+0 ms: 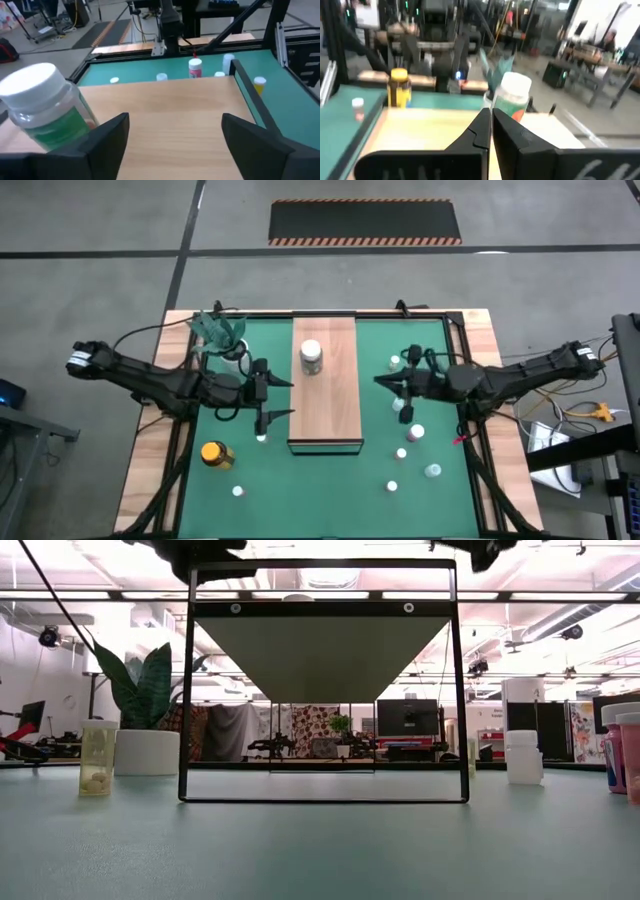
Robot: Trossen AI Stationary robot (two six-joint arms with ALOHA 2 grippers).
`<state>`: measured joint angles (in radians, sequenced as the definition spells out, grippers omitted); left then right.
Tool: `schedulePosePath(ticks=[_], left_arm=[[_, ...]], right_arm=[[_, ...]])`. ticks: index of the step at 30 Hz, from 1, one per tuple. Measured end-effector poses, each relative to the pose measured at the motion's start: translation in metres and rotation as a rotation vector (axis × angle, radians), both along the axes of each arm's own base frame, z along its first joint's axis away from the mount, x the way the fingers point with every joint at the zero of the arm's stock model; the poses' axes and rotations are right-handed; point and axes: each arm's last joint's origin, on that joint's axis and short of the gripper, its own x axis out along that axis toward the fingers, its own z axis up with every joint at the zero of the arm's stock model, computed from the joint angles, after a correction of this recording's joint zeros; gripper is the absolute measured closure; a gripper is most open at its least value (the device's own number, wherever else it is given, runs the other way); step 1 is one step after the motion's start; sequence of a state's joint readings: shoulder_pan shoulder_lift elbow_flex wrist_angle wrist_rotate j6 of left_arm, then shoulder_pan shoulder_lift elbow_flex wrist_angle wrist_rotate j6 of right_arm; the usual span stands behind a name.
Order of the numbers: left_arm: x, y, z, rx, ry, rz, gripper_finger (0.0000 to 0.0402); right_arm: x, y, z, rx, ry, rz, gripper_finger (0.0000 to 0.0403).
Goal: Pick and place medicine bottles onto shelf by color
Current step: Put the green pill bottle on the shelf
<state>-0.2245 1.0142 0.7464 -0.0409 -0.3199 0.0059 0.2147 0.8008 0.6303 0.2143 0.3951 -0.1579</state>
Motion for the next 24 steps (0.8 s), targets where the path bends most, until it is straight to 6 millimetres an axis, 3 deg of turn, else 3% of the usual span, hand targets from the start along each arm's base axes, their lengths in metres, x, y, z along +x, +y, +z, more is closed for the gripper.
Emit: schedulePosePath(ticks=[3, 8, 13, 17, 24], left_arm=[[-0.001, 0.000, -0.009, 0.006, 0.029, 0.000, 0.0149], [-0.001, 0.002, -0.017, 0.021, 0.046, 0.031, 0.0232], [0.007, 0.013, -0.019, 0.076, 0.032, 0.133, 0.0323], [0.019, 0.024, -0.025, 0.106, 0.037, 0.175, 0.0386], [0.034, 0.043, -0.037, 0.116, 0.060, 0.251, 0.0392]], right_arm=[[0.010, -0.002, 0.010, 0.028, -0.035, -0.026, 0.0394], [0.029, -0.012, 0.012, 0.031, 0.055, -0.088, 0.0394], [0.050, -0.033, 0.021, 0.015, 0.091, -0.173, 0.0394], [0.072, -0.054, 0.015, -0.006, 0.164, -0.207, 0.0394], [0.105, -0.106, 0.006, 0.042, 0.304, -0.205, 0.0394]])
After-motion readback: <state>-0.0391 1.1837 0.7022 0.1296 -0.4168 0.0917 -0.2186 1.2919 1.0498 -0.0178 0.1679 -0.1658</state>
